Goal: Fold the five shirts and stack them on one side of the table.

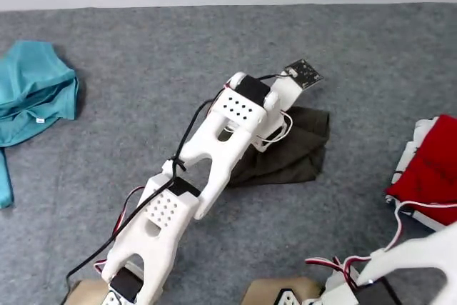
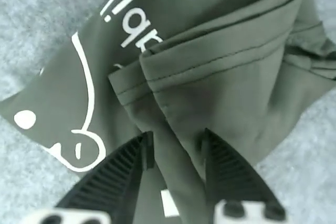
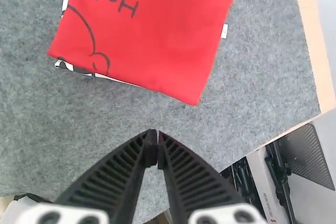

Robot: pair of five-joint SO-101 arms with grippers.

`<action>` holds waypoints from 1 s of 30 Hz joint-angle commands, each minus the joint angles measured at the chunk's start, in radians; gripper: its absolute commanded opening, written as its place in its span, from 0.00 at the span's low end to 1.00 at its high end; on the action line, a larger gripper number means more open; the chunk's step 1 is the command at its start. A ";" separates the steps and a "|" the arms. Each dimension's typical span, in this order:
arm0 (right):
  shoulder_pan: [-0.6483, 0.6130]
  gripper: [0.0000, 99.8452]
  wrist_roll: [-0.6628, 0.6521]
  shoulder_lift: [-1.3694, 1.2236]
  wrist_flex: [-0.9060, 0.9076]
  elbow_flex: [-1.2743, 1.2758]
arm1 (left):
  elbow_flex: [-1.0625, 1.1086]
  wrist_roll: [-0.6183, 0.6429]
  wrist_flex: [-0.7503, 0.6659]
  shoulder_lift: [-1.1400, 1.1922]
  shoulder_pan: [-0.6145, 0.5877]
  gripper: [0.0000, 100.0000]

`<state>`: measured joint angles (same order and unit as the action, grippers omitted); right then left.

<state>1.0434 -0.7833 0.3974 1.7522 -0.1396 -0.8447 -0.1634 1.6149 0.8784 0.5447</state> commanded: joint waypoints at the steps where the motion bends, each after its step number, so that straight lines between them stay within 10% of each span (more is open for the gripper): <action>1: 0.013 0.01 -0.034 0.042 0.038 -0.006 | 0.024 -0.009 -0.051 -0.066 -0.006 0.16; 9: 0.008 0.01 -0.038 0.042 0.036 -0.006 | 0.038 -0.074 -0.011 0.006 0.043 0.01; 30: 0.012 0.01 -0.038 0.041 0.033 -0.006 | -0.054 -0.077 0.140 -0.121 0.371 0.01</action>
<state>1.0464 -0.8140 0.3974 1.7522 -0.1396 -0.9106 -0.2386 1.7269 0.8216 0.8500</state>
